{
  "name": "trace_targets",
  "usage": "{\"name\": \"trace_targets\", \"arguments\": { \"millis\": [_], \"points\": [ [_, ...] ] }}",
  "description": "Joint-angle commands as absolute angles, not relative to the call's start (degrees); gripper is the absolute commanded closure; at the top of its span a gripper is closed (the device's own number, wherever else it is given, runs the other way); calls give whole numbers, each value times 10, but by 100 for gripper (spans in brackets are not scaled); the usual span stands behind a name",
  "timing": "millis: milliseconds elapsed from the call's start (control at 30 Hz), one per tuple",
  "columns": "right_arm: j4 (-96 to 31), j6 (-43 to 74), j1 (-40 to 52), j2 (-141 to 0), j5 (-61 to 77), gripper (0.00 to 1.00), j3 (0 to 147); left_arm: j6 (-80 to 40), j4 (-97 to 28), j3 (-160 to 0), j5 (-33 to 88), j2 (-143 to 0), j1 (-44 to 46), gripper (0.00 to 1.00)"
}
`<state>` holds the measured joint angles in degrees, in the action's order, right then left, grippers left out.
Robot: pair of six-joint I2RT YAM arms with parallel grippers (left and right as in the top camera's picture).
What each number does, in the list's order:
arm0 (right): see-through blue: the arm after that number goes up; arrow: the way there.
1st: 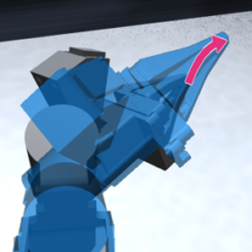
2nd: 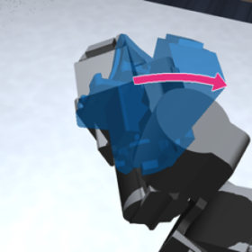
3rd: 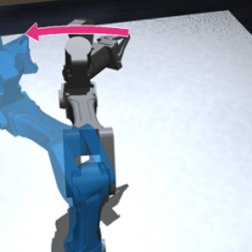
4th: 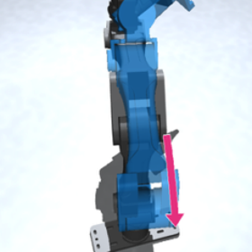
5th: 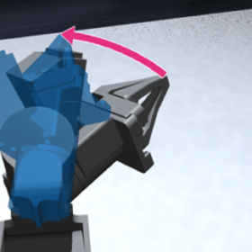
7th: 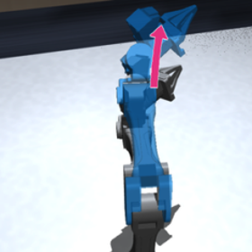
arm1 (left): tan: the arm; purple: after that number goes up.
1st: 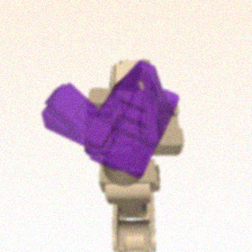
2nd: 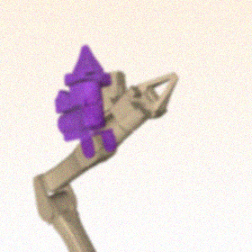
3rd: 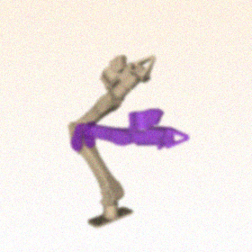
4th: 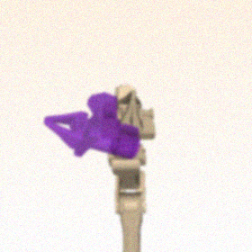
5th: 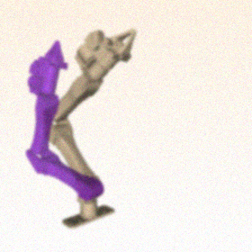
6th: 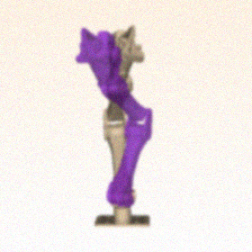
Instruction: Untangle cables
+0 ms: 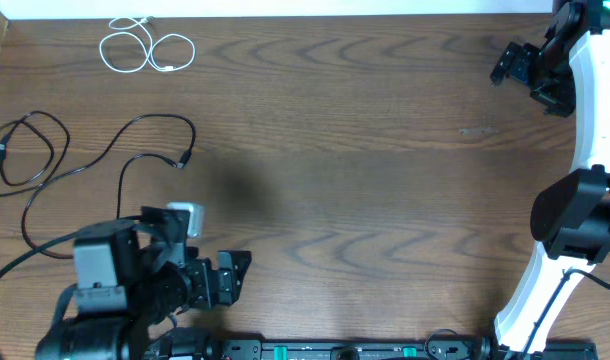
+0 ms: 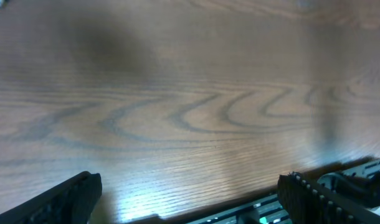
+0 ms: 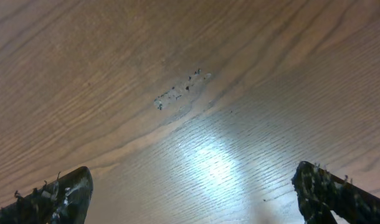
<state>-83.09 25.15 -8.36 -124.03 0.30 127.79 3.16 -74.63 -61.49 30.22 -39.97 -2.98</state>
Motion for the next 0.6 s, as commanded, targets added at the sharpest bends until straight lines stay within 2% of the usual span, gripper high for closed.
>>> {"name": "trace_targets", "arguments": {
  "millis": [0,267,567],
  "points": [
    [-832,246,-82,-1245,2,1,1277,49,-721,-579,315,-398,-5,5],
    [-832,246,-82,-1245,2,1,1277,38,-603,-487,325,-346,11,5],
    [-832,246,-82,-1245,2,1,1277,39,-592,-456,314,-263,11,2]
  ]
}}
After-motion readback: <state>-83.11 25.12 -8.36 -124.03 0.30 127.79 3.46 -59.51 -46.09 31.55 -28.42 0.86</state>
